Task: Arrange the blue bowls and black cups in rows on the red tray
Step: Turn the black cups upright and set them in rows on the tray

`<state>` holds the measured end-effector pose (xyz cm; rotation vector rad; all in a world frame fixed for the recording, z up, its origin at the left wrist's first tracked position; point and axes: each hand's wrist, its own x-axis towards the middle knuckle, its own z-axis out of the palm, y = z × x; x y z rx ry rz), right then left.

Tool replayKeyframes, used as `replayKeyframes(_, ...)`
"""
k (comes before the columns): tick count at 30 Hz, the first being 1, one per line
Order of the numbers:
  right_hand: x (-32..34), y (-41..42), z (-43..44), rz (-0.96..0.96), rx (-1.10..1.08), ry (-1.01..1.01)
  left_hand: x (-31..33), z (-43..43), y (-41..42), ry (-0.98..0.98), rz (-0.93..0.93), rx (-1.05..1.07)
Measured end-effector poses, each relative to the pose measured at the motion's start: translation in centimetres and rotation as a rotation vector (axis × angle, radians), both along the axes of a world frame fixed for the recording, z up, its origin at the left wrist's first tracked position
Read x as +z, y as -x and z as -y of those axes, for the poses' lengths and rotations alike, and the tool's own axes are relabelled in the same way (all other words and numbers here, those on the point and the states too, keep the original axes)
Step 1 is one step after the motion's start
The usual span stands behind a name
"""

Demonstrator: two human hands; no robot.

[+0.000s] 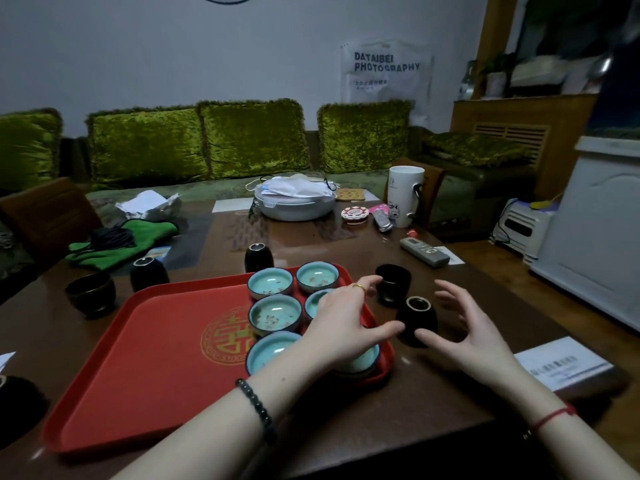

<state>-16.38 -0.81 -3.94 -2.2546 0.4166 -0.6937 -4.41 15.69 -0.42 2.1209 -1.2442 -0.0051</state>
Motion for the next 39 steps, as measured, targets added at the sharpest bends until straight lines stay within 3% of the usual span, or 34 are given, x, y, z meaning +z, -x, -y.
replayKeyframes(11,-1.9,-0.7,2.0,-0.079,0.057,0.001,-1.8,4.7,-0.3,-0.198,0.078,0.014)
replayKeyframes(25,-2.0,-1.1,1.9,-0.166,0.059,0.078,-2.1,6.2,0.1,-0.245,0.114,0.04)
replayKeyframes(31,0.1,-0.7,1.3,0.023,0.066,-0.002,-0.6,5.3,0.1,-0.026,0.061,0.018)
replayKeyframes(39,4.0,-1.9,-2.1,0.195,0.206,-0.106,0.6,1.3,-0.7,0.423,-0.4,-0.008)
